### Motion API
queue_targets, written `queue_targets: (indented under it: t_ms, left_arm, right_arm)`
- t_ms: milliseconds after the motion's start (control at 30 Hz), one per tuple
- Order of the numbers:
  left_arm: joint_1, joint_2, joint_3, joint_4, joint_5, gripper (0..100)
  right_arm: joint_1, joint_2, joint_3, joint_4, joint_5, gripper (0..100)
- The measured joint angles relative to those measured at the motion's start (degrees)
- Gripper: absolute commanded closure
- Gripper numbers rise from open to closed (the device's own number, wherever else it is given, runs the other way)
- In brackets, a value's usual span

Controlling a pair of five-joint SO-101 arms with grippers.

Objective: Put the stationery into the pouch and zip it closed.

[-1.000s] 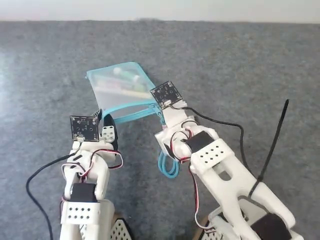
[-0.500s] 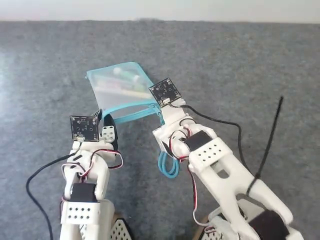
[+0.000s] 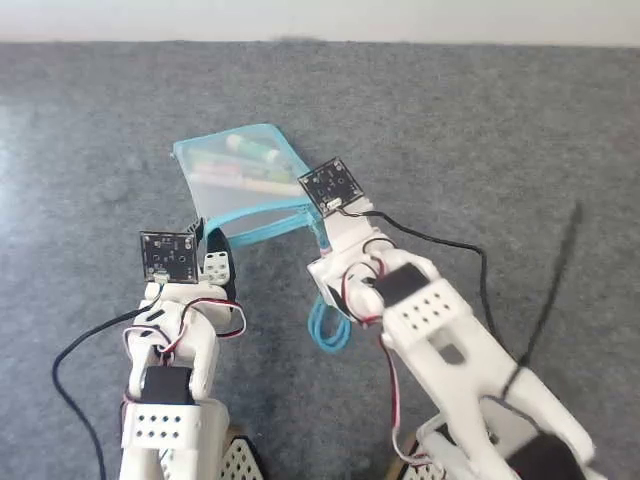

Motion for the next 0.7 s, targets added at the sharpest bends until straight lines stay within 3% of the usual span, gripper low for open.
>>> queue_targets:
  t_ms: [233, 400, 700]
  left_arm:
    - [3.96, 0.0, -0.09, 0.88, -0.09, 99]
    - [9.93, -0.09, -0.09, 3.43, -2.37, 99]
    - [18.29, -0.09, -0.18, 6.42, -6.07, 99]
  right_arm:
    - [-4.66, -13.36, -1.23, 9.93, 6.68, 99.1]
    - [-8.7, -14.15, -3.34, 13.27, 11.16, 99.1]
    - [-9.14, -14.24, -3.34, 17.14, 21.89, 99.1]
